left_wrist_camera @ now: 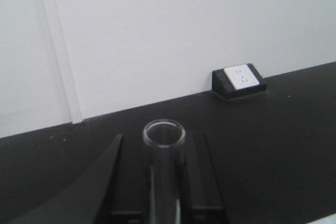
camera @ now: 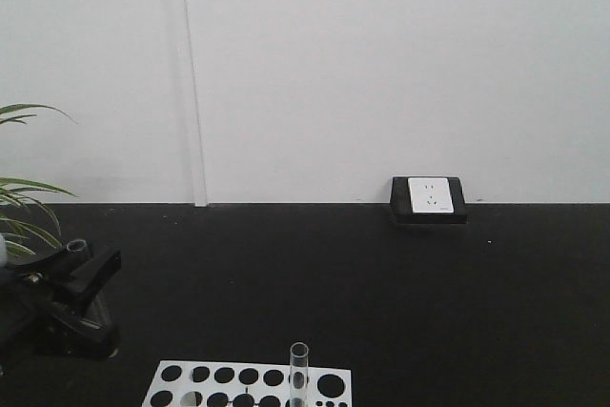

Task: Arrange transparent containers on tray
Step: 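Lower the left gripper onto a clear test tube and grasp it, then grasp the other clear test tube with the right gripper and lift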

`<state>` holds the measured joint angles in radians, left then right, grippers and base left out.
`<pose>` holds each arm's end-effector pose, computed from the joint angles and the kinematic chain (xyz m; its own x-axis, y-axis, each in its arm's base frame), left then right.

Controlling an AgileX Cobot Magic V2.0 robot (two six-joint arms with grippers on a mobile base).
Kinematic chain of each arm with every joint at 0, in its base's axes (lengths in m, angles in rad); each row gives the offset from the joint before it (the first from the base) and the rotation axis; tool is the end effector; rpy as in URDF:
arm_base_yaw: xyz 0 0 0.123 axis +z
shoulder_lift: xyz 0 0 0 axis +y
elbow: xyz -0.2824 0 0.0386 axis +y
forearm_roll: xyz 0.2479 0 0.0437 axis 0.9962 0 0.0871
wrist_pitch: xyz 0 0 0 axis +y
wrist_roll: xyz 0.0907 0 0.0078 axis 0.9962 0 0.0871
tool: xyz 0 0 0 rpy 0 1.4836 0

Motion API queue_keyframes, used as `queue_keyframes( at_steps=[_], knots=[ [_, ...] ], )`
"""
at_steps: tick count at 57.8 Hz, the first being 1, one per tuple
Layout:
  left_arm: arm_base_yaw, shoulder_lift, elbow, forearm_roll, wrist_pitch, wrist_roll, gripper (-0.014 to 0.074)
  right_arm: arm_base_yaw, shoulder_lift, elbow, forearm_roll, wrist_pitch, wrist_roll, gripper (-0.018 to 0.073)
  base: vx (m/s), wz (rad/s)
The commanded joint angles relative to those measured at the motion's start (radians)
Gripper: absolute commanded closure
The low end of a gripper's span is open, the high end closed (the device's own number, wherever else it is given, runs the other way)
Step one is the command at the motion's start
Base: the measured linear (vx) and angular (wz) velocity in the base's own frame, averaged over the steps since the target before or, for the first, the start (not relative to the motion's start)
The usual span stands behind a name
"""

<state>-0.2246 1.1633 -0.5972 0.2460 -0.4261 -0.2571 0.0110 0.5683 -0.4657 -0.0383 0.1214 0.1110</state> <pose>0.2383 -0.0638 0.2956 -0.0728 -0.0163 -0.9972 0.3173 0.9475 -0.0387 0.1240 0.0009 0.3131 -0.1364 0.0714 -0.9881 0.0035 0.9974 0.0716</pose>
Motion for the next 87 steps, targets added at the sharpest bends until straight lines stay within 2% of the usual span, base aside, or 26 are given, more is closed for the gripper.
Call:
queue_keyframes(
  at_steps=[1, 4, 9, 14, 24, 30, 38, 44, 48, 68, 87],
  knots=[
    [-0.002, -0.048, -0.035, -0.020, -0.013, -0.002, 0.0468, 0.001, 0.021, -0.001, 0.048, -0.107, -0.008, 0.0144, 0.00, 0.00],
    [-0.002, -0.064, -0.035, -0.020, -0.002, -0.002, 0.0468, 0.007, 0.035, 0.033, 0.058, -0.121, -0.010, 0.0144, 0.00, 0.00],
    [-0.002, -0.091, -0.035, -0.021, -0.002, -0.004, 0.0468, 0.061, 0.062, 0.072, 0.057, -0.157, -0.010, 0.0144, 0.00, 0.00],
    [-0.002, -0.124, -0.035, -0.034, 0.000, -0.004, 0.0468, 0.183, 0.105, 0.101, 0.038, -0.244, -0.010, 0.0144, 0.00, 0.00],
    [-0.002, -0.175, -0.035, -0.057, 0.060, -0.004, 0.0468, 0.422, 0.300, 0.108, -0.090, -0.434, -0.013, 0.0144, 0.00, 0.00],
    [-0.002, -0.184, -0.035, -0.055, 0.067, -0.004, 0.0468, 0.515, 0.471, 0.107, -0.139, -0.580, -0.013, 0.0144, 0.00, 0.00],
    [-0.002, -0.185, -0.035, -0.055, 0.067, -0.004, 0.0468, 0.593, 0.689, 0.107, -0.122, -0.794, 0.003, 0.0134, 0.00, 0.00],
    [-0.002, -0.185, -0.035, -0.055, 0.067, -0.004, 0.0468, 0.630, 0.820, 0.097, -0.101, -0.918, 0.020, 0.0120, 0.00, 0.00],
    [-0.002, -0.185, -0.035, -0.055, 0.067, -0.004, 0.0468, 0.648, 0.886, 0.070, -0.097, -0.949, 0.021, 0.0109, 0.00, 0.00],
    [-0.002, -0.185, -0.035, -0.055, 0.067, -0.004, 0.0468, 0.649, 1.053, -0.147, -0.067, -0.914, 0.003, 0.0074, 0.00, 0.00],
    [-0.002, -0.185, -0.035, -0.055, 0.067, -0.004, 0.0468, 0.649, 1.146, -0.267, 0.004, -0.922, -0.018, 0.0074, 0.00, 0.00]
  ],
)
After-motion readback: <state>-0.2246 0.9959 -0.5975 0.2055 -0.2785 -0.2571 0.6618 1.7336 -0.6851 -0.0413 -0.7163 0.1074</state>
